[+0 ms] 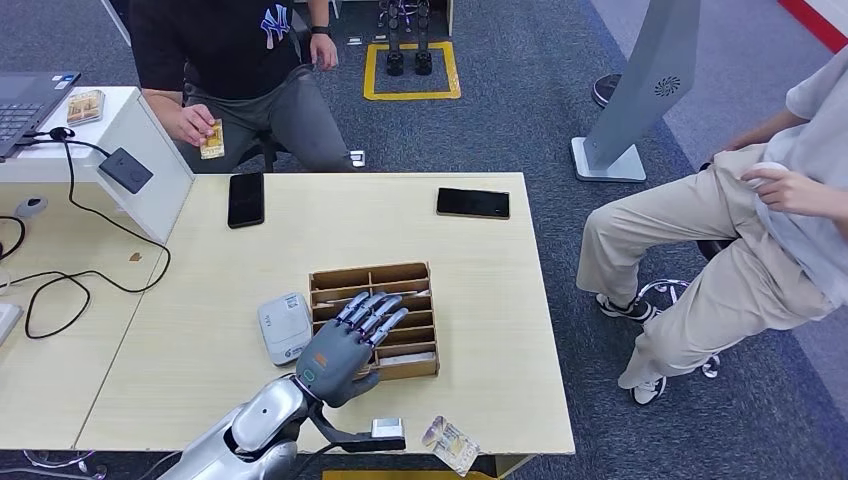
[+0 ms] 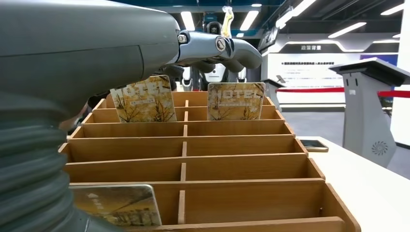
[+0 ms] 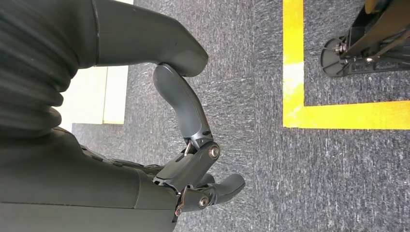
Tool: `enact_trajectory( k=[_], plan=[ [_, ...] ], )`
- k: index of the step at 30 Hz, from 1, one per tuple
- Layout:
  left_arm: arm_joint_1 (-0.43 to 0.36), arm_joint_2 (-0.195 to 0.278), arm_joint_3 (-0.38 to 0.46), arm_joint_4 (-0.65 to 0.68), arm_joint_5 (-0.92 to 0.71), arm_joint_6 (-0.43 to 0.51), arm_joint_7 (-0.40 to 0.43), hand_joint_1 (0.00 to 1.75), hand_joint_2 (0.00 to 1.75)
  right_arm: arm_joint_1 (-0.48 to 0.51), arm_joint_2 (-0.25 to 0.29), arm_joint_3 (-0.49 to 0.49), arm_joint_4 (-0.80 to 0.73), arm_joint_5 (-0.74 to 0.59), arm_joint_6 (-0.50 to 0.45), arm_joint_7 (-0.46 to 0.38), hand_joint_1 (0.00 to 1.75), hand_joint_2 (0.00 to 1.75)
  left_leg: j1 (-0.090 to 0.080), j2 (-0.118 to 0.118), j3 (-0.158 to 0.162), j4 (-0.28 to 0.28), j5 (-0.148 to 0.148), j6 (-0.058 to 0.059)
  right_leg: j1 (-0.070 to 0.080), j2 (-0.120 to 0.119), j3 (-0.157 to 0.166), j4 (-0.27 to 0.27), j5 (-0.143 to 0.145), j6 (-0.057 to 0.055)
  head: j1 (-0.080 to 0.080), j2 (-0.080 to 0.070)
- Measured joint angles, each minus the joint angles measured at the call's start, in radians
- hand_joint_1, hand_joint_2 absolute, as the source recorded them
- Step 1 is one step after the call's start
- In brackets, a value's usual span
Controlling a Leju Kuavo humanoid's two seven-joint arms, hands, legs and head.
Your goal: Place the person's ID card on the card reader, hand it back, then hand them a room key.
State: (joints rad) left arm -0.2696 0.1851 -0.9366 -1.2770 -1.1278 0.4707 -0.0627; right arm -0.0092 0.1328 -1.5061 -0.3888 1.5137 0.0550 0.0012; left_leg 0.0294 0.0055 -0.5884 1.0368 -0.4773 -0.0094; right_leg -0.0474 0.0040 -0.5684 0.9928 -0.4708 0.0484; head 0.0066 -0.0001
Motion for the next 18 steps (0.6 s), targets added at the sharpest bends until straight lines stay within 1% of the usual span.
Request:
enact_trajectory(
  k=[10,18],
  plan=[
    [0.017,0.015,0.056,0.017,-0.074,-0.003,0.069,0.0,1.75,0.006,0.01,0.0,-0.03,0.0,0.019,0.003,0.0,1.75,0.0,0.0,0.0,0.0,0.0,0.0,0.0,0.0,0.0,0.0,0.0,0.0,0.0,0.0],
    [0.033,0.019,0.078,0.024,-0.091,-0.007,0.086,0.0,1.75,0.009,0.024,0.0,-0.059,0.0,0.029,0.006,0.0,1.75,0.0,0.0,0.0,0.0,0.0,0.0,0.0,0.0,0.0,0.0,0.0,0.0,0.0,0.0]
  ],
)
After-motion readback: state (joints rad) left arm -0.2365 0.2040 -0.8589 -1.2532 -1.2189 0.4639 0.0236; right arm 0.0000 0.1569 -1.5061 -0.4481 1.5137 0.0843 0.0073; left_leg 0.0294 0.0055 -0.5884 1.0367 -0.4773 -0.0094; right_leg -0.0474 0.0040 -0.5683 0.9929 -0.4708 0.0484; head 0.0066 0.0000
